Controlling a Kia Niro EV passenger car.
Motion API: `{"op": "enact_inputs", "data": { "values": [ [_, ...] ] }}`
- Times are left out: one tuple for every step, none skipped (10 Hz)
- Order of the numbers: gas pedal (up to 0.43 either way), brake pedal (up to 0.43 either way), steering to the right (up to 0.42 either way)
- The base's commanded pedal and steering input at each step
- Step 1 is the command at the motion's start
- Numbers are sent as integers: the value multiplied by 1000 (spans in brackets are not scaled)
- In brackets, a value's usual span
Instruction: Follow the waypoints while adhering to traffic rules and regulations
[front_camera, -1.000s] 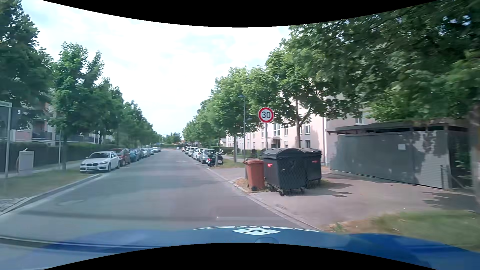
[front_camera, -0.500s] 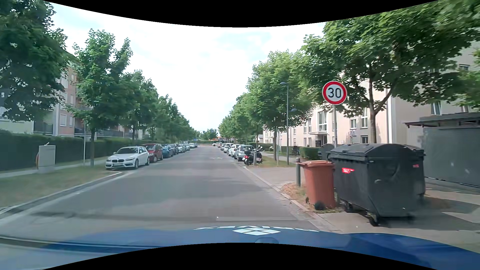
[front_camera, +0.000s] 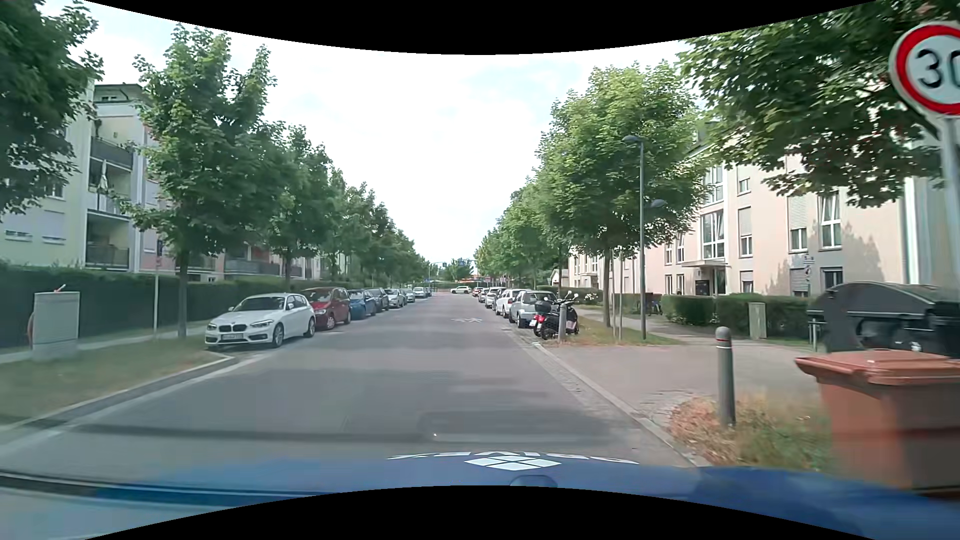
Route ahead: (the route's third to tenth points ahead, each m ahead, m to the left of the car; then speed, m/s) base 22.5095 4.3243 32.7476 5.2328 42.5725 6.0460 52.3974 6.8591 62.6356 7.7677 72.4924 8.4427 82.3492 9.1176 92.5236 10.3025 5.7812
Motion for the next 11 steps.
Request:
{"op": "enact_inputs", "data": {
  "values": [
    [150,0,-65],
    [150,0,-52],
    [150,0,-42],
    [150,0,-31],
    [150,0,-28],
    [150,0,-32],
    [150,0,-38],
    [150,0,-43],
    [150,0,-44],
    [150,0,-43],
    [150,0,-43]
  ]
}}
